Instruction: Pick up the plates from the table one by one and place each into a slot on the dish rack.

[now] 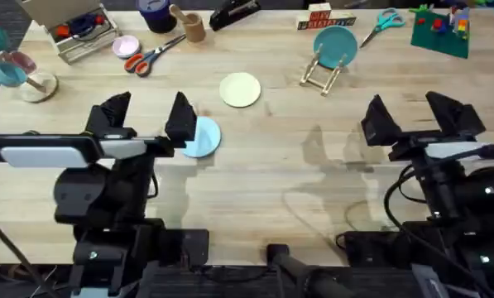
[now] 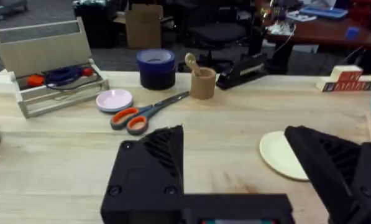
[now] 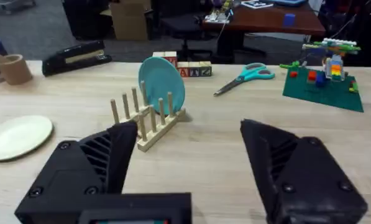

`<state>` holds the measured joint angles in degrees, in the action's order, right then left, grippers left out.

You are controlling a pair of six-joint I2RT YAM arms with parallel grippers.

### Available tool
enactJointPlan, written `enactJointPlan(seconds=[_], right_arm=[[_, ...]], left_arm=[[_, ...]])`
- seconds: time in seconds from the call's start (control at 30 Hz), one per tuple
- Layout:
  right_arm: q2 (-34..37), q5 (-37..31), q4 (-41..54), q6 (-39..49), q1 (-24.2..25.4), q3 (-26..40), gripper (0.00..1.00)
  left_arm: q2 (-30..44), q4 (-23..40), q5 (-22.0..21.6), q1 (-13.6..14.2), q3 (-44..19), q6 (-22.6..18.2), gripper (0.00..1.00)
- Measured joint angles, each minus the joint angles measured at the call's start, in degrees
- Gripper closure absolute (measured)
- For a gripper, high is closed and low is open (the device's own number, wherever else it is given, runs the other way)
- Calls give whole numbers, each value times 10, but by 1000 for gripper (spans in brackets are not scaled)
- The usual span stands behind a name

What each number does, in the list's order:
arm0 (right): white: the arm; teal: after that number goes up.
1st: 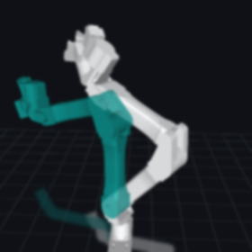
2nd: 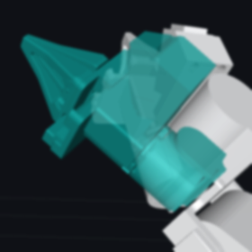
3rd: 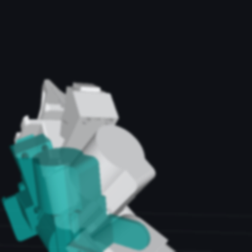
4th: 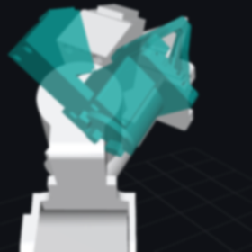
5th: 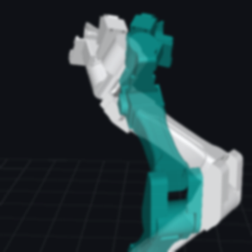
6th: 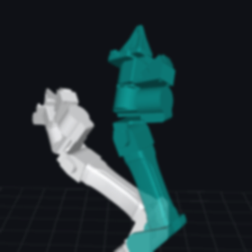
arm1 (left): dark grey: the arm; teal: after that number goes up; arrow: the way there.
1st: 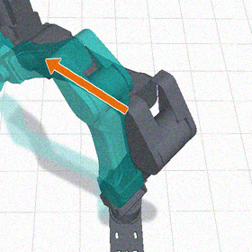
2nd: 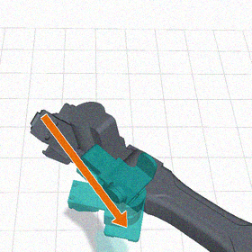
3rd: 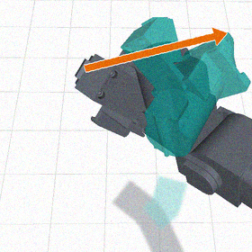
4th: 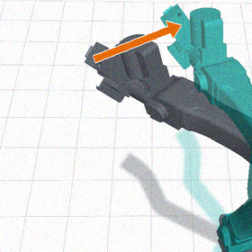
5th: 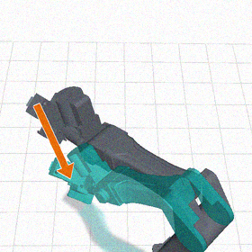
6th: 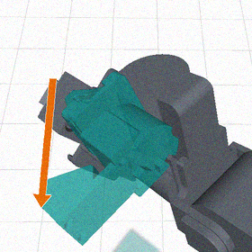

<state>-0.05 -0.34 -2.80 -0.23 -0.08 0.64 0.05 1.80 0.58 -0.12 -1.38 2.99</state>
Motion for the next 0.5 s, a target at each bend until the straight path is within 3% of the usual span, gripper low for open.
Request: enactJointPlan(seconds=[0.23,0.5], right_arm=[[25,0,47,-2,0,76,6],[154,2,215,-2,0,256,5]], left_arm=[[12,72,-4,0,-93,5,9],[145,240,-17,0,-259,5,8]])
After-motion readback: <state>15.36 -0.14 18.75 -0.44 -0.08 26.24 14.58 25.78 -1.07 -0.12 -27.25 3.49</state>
